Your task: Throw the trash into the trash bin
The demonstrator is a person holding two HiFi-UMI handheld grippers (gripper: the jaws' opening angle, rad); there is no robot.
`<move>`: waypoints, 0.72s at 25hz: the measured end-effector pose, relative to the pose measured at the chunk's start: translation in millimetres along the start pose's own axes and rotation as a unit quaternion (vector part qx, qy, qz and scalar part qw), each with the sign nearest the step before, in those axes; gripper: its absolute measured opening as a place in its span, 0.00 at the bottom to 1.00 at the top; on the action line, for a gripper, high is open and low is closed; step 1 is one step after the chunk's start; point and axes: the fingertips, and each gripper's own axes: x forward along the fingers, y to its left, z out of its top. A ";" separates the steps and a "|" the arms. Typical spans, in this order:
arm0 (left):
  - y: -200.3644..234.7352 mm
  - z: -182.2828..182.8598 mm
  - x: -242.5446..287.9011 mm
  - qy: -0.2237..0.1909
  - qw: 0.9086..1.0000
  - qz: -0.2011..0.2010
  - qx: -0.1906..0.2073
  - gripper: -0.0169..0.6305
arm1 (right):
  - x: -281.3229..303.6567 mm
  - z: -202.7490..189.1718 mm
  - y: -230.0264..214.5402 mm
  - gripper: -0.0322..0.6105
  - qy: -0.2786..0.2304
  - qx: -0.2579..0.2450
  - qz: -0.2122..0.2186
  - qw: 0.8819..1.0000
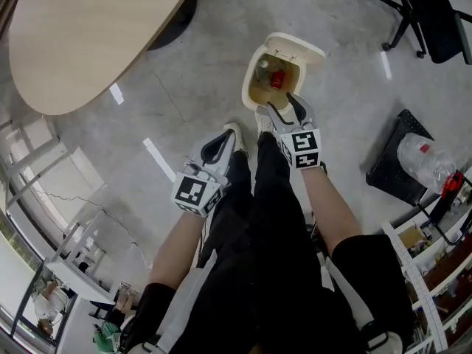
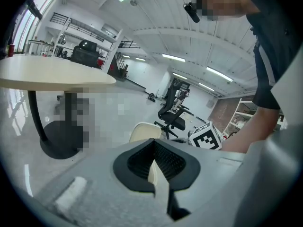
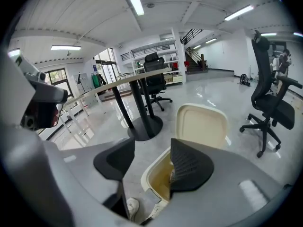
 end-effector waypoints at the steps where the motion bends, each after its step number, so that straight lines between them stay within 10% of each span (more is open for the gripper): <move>1: -2.2 2.6 -8.1 -0.001 1.000 0.001 0.000 0.03 | -9.4 3.4 4.9 0.41 -0.002 0.004 -0.002 1.000; 18: 42.3 144.5 -132.9 -0.170 0.980 0.056 0.083 0.03 | -130.4 188.2 42.0 0.17 -0.218 0.004 -0.028 0.975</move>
